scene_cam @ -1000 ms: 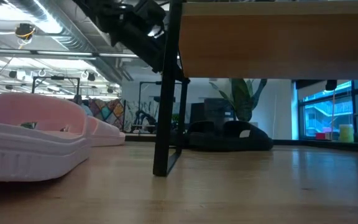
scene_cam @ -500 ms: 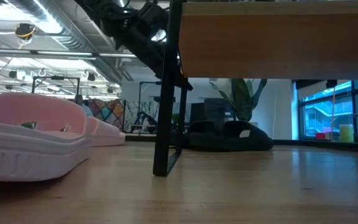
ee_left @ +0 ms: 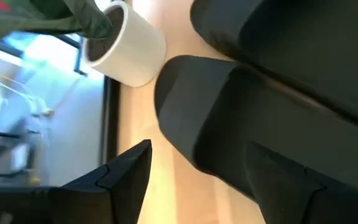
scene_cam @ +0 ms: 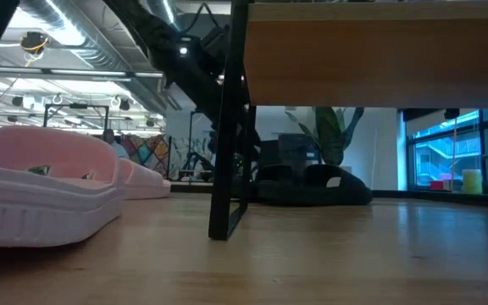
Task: Pick and place slides into the shelf
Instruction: Put the left black slipper onto the shelf
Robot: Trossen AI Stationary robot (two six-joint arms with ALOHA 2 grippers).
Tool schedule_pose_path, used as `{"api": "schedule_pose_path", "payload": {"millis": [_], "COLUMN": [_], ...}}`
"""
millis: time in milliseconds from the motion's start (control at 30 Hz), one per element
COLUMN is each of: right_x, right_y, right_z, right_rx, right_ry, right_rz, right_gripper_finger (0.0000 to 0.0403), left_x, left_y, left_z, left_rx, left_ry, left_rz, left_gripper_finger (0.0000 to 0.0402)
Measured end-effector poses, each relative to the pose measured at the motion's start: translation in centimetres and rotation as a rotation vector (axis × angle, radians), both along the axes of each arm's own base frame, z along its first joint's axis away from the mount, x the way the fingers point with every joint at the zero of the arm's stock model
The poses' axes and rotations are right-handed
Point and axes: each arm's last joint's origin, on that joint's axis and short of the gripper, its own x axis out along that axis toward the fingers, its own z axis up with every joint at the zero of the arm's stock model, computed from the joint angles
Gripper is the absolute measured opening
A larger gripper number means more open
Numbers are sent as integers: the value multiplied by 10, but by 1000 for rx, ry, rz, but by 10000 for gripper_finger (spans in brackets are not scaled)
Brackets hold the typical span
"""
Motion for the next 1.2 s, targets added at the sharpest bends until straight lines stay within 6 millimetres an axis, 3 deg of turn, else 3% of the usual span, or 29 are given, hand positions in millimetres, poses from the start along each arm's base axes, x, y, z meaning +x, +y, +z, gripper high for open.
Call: {"api": "schedule_pose_path", "payload": {"millis": [267, 667, 1200], "right_x": [0, 0, 1], "right_y": [0, 0, 0], "right_z": [-1, -4, -5], "right_rx": [-6, 0, 3], "right_ry": [17, 43, 53], "right_rz": [-1, -1, -1], "right_gripper_finger": [19, 19, 19], "left_x": [13, 19, 23], "left_y": [1, 3, 13], "left_z": [-9, -32, -49], "left_rx": [40, 40, 90], "left_ry": [-89, -67, -79], "left_rz": [9, 18, 85], "left_gripper_finger": [247, 242, 159]}}
